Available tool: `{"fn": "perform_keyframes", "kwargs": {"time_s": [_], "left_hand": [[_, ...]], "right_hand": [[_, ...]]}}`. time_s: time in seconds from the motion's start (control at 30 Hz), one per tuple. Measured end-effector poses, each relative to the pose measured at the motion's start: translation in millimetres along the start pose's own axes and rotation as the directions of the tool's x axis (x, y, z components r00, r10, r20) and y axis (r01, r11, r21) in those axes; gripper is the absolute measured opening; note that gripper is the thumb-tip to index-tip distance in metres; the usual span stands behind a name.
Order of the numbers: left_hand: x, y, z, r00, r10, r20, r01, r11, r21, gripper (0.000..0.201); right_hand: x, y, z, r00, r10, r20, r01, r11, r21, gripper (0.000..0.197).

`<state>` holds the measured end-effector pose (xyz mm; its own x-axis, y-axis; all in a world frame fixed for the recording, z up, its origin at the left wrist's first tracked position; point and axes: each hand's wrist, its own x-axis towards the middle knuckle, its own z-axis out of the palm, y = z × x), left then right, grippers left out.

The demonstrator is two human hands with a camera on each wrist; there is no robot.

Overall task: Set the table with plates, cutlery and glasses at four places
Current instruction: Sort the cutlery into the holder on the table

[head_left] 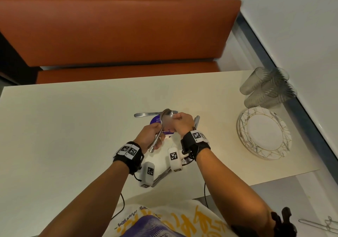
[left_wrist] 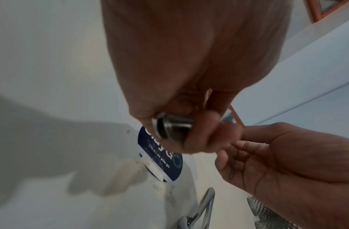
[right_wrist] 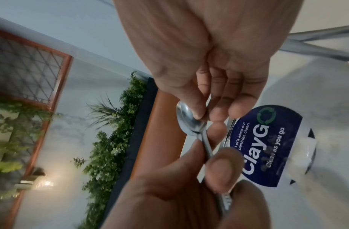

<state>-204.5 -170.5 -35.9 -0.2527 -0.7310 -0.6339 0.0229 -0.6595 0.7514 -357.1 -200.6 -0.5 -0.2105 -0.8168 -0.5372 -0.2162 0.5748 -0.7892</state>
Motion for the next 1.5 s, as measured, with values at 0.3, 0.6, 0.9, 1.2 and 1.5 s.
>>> {"fn": "perform_keyframes", "kwargs": {"time_s": [0.3, 0.6, 0.9, 1.2, 1.5], "left_hand": [[15.9, -2.5, -10.2, 0.986, -0.168, -0.006, 0.167, 0.985, -0.04, 0.031], [47.5, 5.7, -24.3, 0.987, 0.089, -0.134, -0.006, 0.853, 0.522, 0.013], [79.0, -10.4, -48.7, 0.868, 0.492, -0.067, -0.155, 0.395, 0.906, 0.013], [92.3, -18.0, -43.8, 0.844, 0.531, -0.079, -0.186, 0.427, 0.885, 0.016], [87.6, -16.8, -43.7, 0.828, 0.553, -0.093, -0.128, 0.348, 0.929, 0.027]], "right_hand": [[23.3, 0.9, 2.5, 0.974, -0.185, 0.13, 0.222, 0.89, -0.399, 0.028], [49.8, 3.2, -6.2, 0.999, -0.008, 0.035, 0.019, 0.944, -0.329, 0.025], [68.7, 29.3, -5.6, 0.983, 0.177, -0.041, -0.18, 0.982, -0.064, 0.018], [96.9, 47.8, -2.1, 0.993, 0.102, -0.065, -0.115, 0.962, -0.248, 0.018], [95.7, 52.4, -16.4, 0.996, 0.008, -0.084, -0.041, 0.917, -0.396, 0.017]]}}
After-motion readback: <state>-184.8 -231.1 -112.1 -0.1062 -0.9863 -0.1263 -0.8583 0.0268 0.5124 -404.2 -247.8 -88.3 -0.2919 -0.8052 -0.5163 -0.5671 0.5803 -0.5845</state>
